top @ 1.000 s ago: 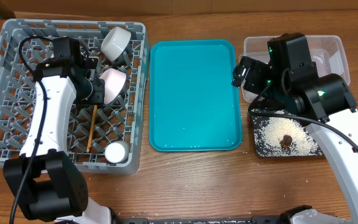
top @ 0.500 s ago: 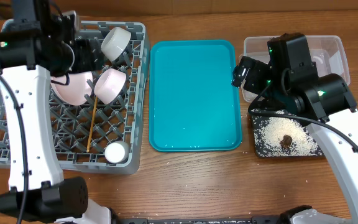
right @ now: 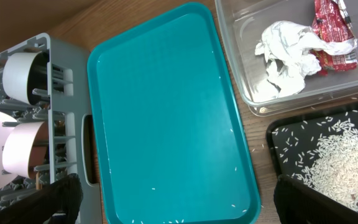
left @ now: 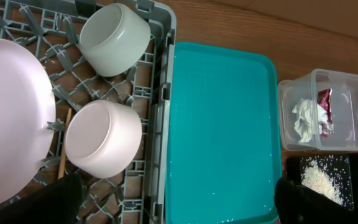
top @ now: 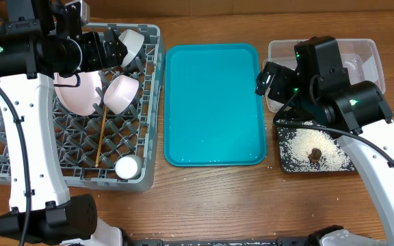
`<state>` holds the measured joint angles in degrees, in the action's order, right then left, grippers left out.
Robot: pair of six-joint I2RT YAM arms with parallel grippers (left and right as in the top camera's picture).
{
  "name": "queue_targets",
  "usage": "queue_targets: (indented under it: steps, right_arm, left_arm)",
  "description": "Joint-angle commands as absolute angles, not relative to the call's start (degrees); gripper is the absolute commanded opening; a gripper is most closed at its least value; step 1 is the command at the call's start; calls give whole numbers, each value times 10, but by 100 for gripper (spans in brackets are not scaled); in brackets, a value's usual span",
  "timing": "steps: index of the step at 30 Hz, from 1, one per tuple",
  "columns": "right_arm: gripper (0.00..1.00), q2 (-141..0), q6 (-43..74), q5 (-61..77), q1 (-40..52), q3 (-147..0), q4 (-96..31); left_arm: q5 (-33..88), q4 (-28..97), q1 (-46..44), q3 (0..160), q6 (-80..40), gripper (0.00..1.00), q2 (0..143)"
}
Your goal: Sort waste into correct bins and load items into the dishwasher
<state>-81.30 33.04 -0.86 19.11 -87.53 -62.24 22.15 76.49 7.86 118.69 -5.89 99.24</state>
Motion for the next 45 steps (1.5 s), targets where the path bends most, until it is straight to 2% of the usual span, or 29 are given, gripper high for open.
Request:
queue_targets:
  steps: [1, 7, 12, 19, 24, 30, 36, 45]
  right_arm:
    - [100, -812, 327, -15, 189, -874, -633]
    - [100, -759, 295, -83, 185, -873, -641]
    - [100, -665, 167, -61, 137, -818, -537]
    - [100, -479, 159, -11, 32, -622, -361]
    - [100, -305, 98, 16, -9, -418, -230]
    - [100, -150, 100, 38, -12, -216, -96]
    - [100, -50, 111, 76, -4, -90, -23]
    - [100, -1, 111, 73, 9, -31, -13]
  left_arm:
    - [234, 763, 74, 1193, -66, 100, 994]
    - [234, 763, 74, 1193, -66, 100, 994]
    - [234, 763, 74, 1193, -66, 100, 994]
    - [234, 763, 74, 1193, -66, 100, 994]
    - [234, 763, 74, 1193, -66, 100, 994]
    - [234, 763, 74, 1193, -66, 100, 994]
    - [234, 763, 74, 1193, -66, 99, 994]
    - [234, 763, 74, 1193, -66, 100, 994]
